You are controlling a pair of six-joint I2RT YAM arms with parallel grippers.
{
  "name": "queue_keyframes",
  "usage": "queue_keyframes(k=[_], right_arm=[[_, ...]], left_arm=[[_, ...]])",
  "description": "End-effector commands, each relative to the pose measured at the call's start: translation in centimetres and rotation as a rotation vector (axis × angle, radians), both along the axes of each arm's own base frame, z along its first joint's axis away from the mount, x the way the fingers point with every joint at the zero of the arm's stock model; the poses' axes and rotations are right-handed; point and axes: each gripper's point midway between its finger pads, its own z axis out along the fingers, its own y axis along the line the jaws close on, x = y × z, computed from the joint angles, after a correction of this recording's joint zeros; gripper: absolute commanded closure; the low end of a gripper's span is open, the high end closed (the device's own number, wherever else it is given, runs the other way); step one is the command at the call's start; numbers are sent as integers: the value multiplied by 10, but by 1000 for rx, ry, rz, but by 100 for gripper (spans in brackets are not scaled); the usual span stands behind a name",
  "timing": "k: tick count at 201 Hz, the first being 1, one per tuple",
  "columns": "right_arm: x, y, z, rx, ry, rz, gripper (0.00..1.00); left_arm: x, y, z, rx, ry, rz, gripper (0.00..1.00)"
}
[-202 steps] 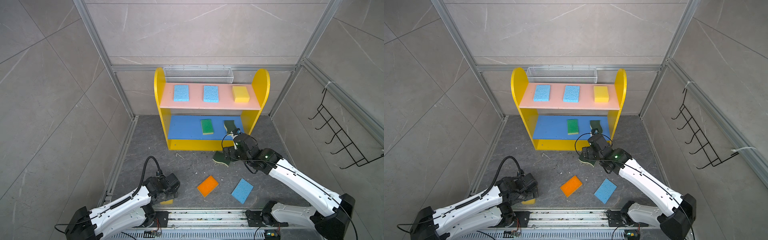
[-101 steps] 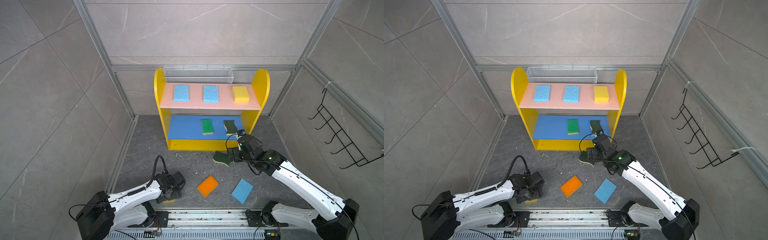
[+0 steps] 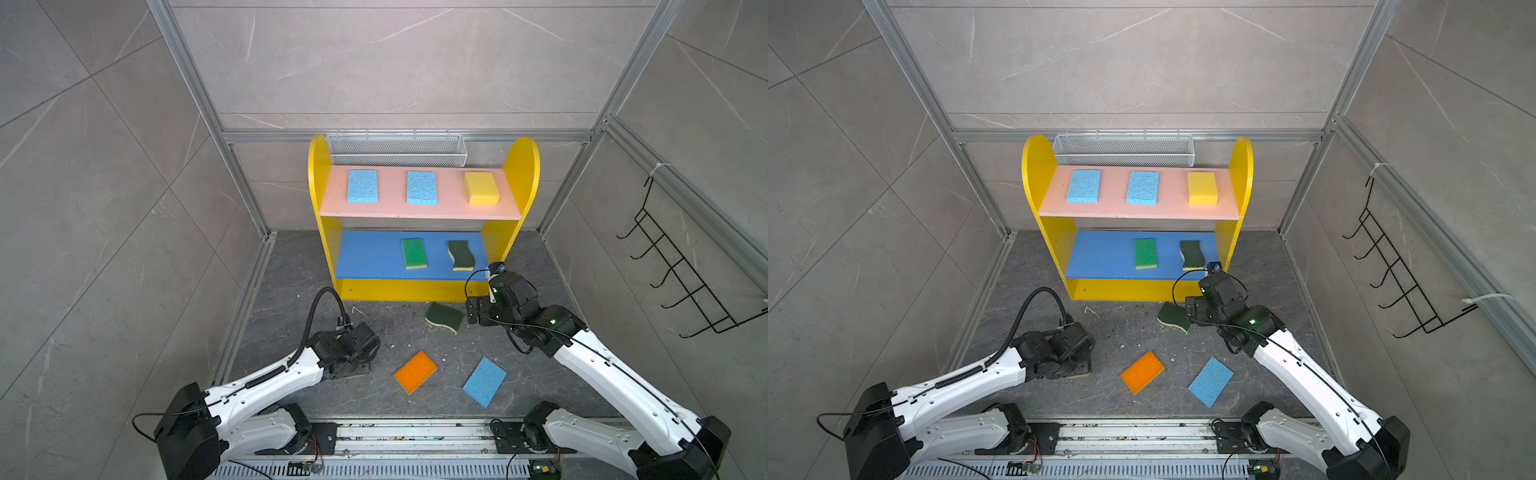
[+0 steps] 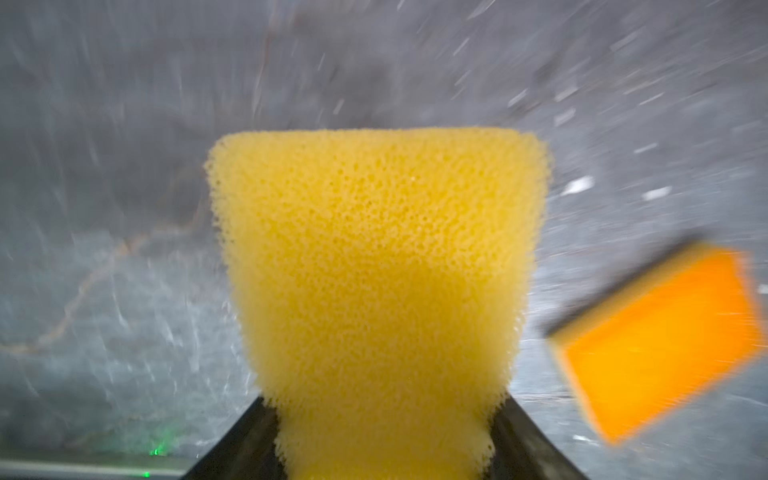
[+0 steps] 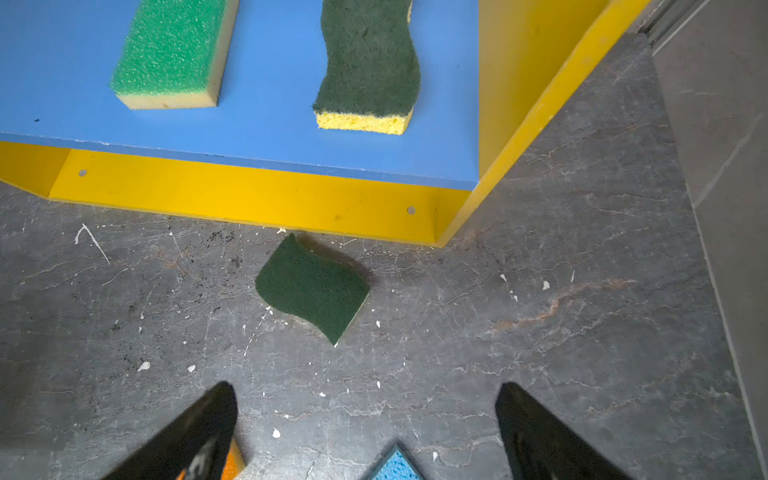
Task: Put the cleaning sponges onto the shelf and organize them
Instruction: 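Lift the yellow sponge with the left gripper and carry it to the blue shelf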
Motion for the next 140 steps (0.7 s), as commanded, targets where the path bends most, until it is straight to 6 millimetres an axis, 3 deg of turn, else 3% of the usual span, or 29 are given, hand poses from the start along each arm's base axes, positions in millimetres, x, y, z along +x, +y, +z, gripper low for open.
queue_keyframes(k=[1, 53, 98, 140], right_arm=[[-8, -1, -4, 8, 9, 27, 0], [-12, 0, -3, 36, 11, 30, 0], [-12, -1, -1, 30, 13, 29, 0], [-9, 0, -5, 20, 32, 27, 0]], left_arm=[[28, -8, 31, 67, -106, -97, 36], [97, -27, 68, 122, -204, -174, 36], [147, -17, 94, 206, -325, -165, 36], [182, -13, 116, 221, -492, -154, 36]])
